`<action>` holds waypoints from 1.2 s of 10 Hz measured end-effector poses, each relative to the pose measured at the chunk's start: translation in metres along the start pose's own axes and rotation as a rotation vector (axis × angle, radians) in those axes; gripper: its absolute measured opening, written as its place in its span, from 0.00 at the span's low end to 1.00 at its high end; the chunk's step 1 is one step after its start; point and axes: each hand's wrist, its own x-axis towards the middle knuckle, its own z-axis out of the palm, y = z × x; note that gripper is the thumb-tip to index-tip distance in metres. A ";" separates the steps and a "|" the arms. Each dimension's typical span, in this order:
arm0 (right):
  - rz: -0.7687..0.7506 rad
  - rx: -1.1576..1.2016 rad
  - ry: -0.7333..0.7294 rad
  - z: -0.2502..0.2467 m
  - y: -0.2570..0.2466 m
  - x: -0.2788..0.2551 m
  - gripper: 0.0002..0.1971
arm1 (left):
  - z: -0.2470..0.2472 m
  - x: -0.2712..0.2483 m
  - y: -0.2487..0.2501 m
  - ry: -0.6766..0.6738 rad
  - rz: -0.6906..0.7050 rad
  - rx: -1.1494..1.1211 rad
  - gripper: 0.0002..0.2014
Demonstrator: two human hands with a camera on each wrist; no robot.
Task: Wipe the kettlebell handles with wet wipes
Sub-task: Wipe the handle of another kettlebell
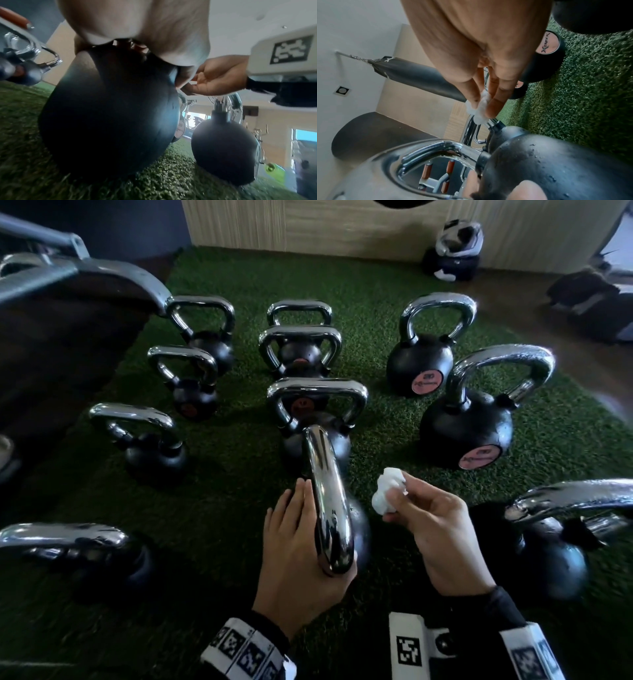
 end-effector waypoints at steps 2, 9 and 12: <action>0.057 -0.014 0.181 0.021 0.007 0.016 0.08 | -0.034 0.013 -0.017 0.080 0.248 -0.282 0.41; 0.100 -0.078 0.167 0.064 0.009 0.053 0.09 | -0.068 0.033 -0.026 -0.321 0.294 -0.306 0.64; -0.250 -0.203 0.134 0.066 0.002 0.046 0.11 | -0.065 0.033 -0.026 -0.349 0.283 -0.322 0.51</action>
